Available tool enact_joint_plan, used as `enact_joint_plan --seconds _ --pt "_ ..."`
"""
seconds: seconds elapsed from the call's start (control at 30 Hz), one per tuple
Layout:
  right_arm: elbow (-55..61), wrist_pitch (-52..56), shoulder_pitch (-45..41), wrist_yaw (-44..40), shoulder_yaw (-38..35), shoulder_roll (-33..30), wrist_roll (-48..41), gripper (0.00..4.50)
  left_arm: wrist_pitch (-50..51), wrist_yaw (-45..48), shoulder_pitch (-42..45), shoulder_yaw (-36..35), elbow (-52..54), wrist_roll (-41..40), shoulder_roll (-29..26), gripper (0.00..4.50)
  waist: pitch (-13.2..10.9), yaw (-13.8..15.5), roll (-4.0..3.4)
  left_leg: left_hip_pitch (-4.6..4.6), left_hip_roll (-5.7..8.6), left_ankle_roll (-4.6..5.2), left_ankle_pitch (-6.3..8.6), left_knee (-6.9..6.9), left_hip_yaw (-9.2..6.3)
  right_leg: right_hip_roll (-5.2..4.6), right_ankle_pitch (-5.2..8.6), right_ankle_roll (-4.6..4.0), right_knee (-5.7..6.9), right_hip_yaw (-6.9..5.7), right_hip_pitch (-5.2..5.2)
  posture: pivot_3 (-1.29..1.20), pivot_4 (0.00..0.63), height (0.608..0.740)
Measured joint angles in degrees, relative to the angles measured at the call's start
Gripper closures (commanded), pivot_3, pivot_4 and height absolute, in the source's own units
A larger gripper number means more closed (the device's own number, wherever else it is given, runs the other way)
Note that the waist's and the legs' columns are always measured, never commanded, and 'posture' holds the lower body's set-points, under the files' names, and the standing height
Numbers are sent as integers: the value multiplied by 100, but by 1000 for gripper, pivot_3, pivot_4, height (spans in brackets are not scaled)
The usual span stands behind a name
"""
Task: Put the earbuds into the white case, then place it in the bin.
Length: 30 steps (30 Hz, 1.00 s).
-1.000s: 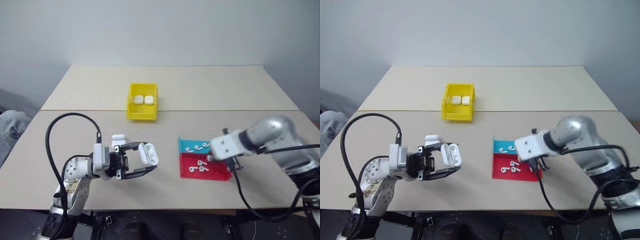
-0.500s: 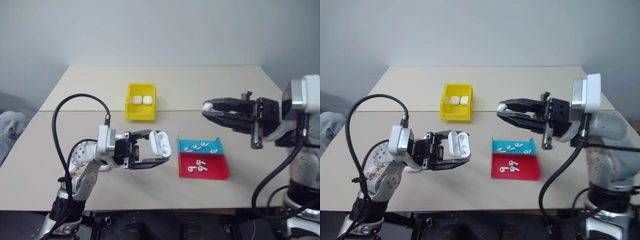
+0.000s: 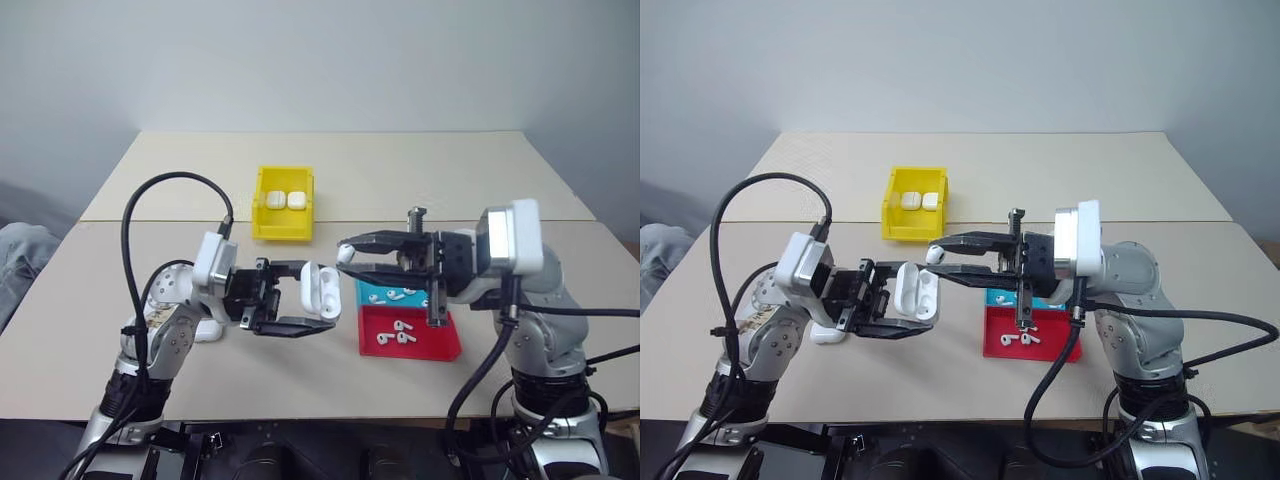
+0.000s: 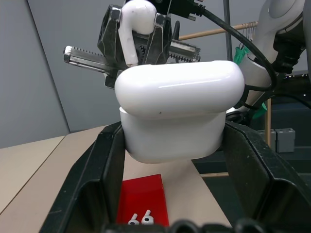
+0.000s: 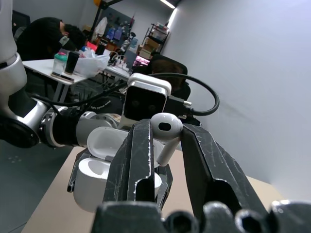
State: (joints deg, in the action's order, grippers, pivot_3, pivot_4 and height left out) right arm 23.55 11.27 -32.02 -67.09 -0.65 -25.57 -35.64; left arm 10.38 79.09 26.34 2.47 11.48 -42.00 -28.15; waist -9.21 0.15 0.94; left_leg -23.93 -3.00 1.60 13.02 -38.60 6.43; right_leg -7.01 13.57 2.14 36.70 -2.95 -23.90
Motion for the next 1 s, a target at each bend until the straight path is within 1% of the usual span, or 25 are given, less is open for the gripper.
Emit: enact_joint_plan --seconds 0.53,0.77,0.83,0.9,1.0 --pt "-363 -460 1 -155 413 -46 297 3801 -55 87 26 0 -17 209 74 1768 0 -1 0 0 0 0 0 0 0 0 0 0 0 0 -1 0 150 740" --pt "-503 -644 11 -245 447 -68 332 3801 -55 85 25 0 -32 303 86 1768 0 2 0 0 0 0 0 0 0 0 0 0 0 0 0 0 150 740" --pt "-526 -694 26 -287 449 -92 342 3127 -55 86 25 0 -37 350 100 1768 0 2 0 0 0 0 0 0 0 0 0 0 -1 0 0 0 150 740" --pt "-565 -746 55 -335 461 -123 360 2644 -63 89 23 -1 -50 367 121 1768 0 3 0 0 0 0 0 0 0 0 0 0 -1 0 0 0 150 740" --pt "-607 -827 80 -377 479 -151 403 2644 -67 99 21 -1 -115 382 135 1768 0 0 0 0 0 0 0 0 0 0 0 0 0 0 -1 0 150 740"
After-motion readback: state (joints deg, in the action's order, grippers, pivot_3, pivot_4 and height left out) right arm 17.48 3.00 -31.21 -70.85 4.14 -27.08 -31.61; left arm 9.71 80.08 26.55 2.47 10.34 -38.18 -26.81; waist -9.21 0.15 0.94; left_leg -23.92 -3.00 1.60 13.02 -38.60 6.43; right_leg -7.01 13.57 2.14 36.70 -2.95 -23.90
